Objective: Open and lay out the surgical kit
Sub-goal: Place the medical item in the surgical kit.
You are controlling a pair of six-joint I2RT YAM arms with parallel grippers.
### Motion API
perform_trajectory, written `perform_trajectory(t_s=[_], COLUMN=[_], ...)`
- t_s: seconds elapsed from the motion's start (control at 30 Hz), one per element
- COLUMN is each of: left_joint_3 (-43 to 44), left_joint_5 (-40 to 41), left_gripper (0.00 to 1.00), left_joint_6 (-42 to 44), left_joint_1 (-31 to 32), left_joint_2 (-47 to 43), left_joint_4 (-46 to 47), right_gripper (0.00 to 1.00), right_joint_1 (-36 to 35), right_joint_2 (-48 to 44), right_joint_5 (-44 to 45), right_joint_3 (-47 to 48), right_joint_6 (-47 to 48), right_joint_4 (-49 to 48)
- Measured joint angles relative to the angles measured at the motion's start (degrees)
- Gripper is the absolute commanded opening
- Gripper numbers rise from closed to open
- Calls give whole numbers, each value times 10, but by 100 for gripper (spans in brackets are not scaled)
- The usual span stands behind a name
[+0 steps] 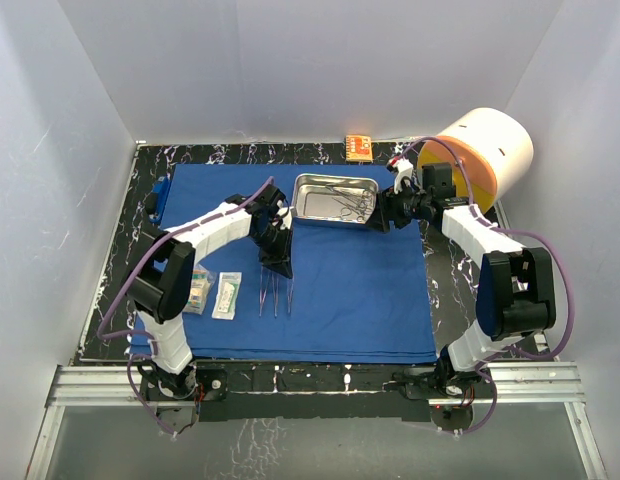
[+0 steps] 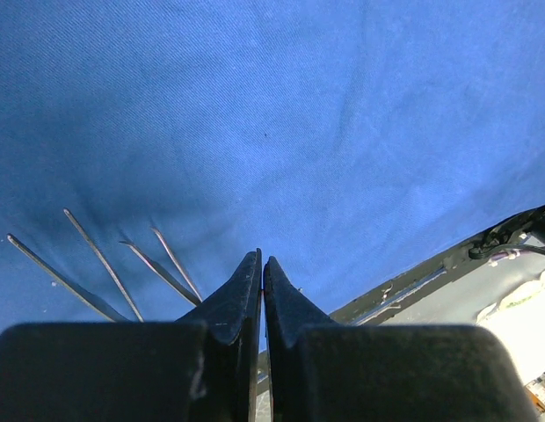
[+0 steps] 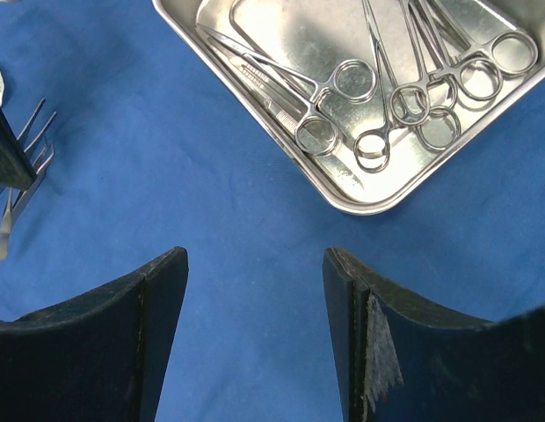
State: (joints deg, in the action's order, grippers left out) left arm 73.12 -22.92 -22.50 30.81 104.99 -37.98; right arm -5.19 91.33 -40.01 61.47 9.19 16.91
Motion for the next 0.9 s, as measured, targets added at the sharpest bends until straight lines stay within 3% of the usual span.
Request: perform_trajectory(t_s=[0.9], left_joint_3=[-1], left_joint_5=[-2], left_gripper=[0], left_joint_6=[1], left_joint_1=[-15], left_joint_2=[30], left_joint_4=[-3], right_gripper=[63], right_joint_1=[1], right_joint_2=[0], right_joint_5=[-1], right_joint_3=[-5], right_joint_6=[-3], right_joint_4=[-6])
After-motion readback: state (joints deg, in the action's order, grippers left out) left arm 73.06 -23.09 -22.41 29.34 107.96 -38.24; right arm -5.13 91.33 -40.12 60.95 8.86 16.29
